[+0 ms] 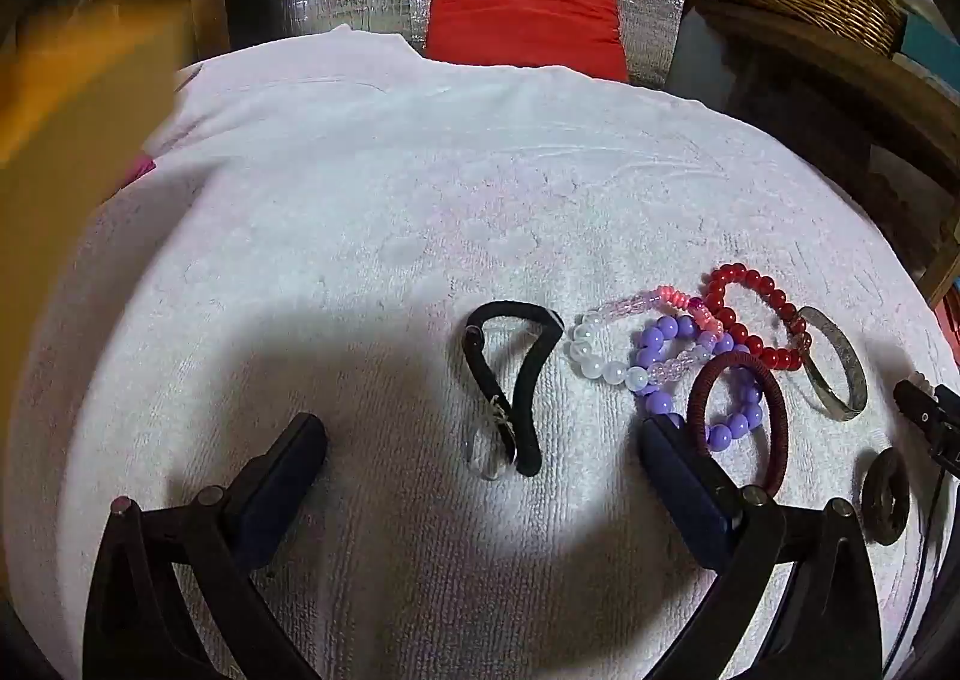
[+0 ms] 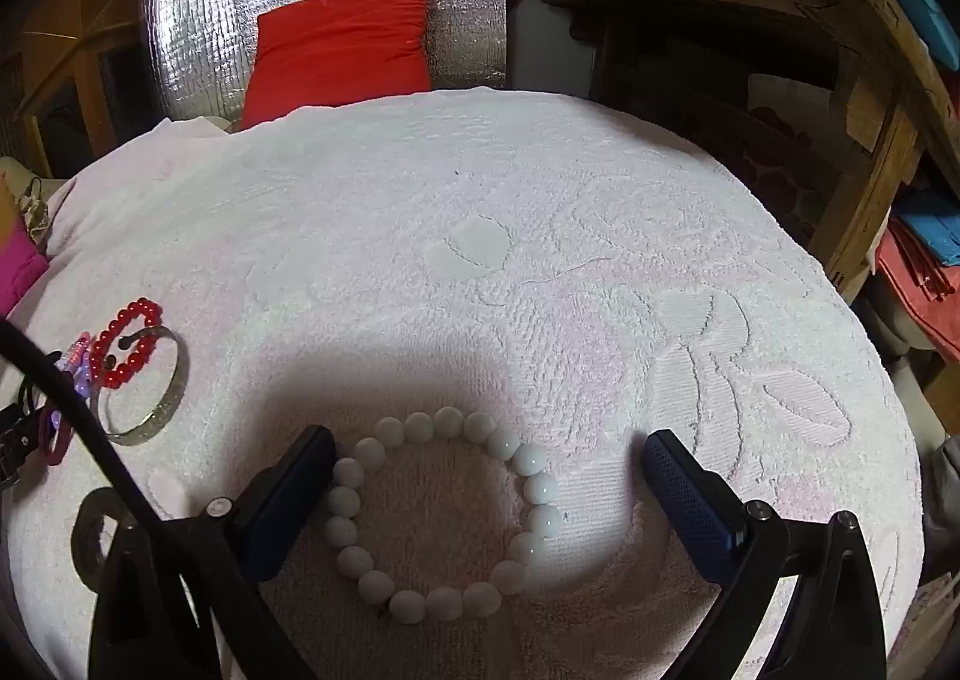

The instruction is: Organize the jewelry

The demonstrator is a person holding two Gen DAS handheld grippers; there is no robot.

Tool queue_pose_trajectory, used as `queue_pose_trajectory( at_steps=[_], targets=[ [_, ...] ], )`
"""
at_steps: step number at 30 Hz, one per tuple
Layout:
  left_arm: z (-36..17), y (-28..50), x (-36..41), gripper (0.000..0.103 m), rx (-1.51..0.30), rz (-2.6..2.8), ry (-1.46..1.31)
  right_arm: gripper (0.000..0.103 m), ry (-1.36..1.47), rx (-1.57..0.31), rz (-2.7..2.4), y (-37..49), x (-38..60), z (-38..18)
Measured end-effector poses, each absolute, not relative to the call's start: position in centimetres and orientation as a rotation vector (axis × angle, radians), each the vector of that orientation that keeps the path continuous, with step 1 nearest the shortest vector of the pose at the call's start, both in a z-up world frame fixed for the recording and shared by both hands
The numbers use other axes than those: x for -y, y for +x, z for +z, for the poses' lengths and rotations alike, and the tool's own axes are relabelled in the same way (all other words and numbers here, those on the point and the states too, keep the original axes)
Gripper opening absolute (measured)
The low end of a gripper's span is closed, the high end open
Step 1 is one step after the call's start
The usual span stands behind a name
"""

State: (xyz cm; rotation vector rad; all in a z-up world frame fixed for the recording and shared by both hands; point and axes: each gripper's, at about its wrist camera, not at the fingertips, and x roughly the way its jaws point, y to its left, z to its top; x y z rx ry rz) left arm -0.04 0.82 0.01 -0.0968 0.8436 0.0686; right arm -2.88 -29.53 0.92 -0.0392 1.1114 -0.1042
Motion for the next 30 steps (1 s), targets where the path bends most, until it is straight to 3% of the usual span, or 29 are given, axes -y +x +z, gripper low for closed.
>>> queue_pose_trajectory(
  at_steps=[20, 26, 30],
  targets=[
    [0.0, 0.0, 0.0, 0.103, -0.844, 0.072, -0.090, 0.103, -0.016, -1.116, -0.128, -3.4, 29.9, 0.9],
    [0.1, 0.0, 0.0, 0.103, -0.850, 0.084, -0.095, 0.103, 0.023, -1.252, -0.076, -3.5, 30.6, 1.7],
    [0.9, 0.3, 0.1, 0.103, -0.969, 0.158, -0.177, 0.103, 0.008, -1.341, -0.051, -4.4, 30.4, 3.0]
  ],
)
